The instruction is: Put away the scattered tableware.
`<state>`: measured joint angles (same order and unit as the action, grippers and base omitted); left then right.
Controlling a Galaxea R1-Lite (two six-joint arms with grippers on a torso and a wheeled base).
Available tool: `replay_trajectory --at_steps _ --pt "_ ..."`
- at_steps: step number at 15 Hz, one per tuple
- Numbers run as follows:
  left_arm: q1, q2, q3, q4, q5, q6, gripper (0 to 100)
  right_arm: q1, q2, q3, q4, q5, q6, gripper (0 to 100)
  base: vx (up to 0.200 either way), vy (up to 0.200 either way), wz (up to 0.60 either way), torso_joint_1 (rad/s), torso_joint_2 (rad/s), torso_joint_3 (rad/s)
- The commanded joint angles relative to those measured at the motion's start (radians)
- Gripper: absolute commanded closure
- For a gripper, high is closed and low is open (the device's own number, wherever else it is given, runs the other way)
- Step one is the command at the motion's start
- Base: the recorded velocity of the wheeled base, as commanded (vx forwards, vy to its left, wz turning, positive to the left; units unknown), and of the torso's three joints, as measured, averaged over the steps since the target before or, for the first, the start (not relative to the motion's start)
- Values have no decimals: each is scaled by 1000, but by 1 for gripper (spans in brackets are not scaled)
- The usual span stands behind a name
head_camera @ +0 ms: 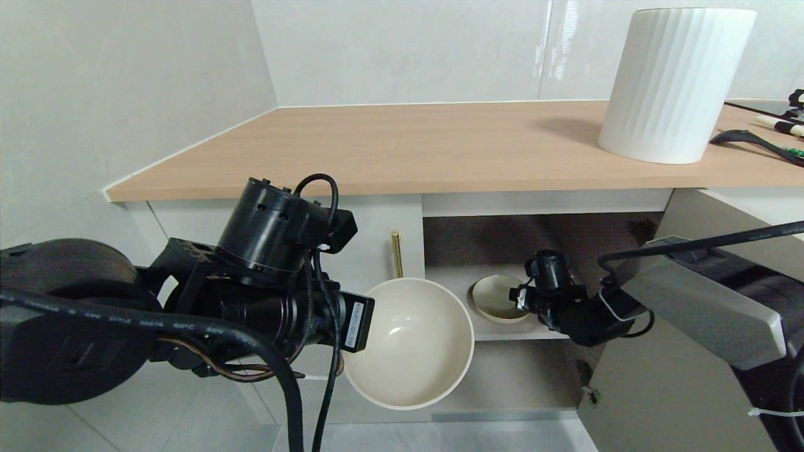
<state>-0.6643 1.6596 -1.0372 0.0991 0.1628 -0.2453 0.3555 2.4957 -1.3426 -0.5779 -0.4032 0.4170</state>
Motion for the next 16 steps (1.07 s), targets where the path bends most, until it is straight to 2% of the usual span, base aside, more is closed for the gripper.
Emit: replay_trajectory --at_steps 1,4,7,9,11,16 --pt "-1 26 2 -1 0 1 100 29 -113 100 0 4 3 0 0 0 0 0 0 0" --pt "-15 75 -1 -4 12 6 100 66 -276 238 24 9 -3 0 0 0 0 0 0 0" --pt "-17 167 -29 -84 23 80 100 128 -506 306 164 75 -3 0 0 0 0 0 0 0" --pt "-18 200 -21 -105 109 116 100 175 -649 344 256 153 -1 0 0 0 0 0 0 0" --pt "-31 216 -23 -114 146 130 100 237 -727 370 317 193 0 0 0 0 0 0 0 0" --pt "-52 261 -37 -164 149 133 100 338 -722 402 331 199 0 0 0 0 0 0 0 0"
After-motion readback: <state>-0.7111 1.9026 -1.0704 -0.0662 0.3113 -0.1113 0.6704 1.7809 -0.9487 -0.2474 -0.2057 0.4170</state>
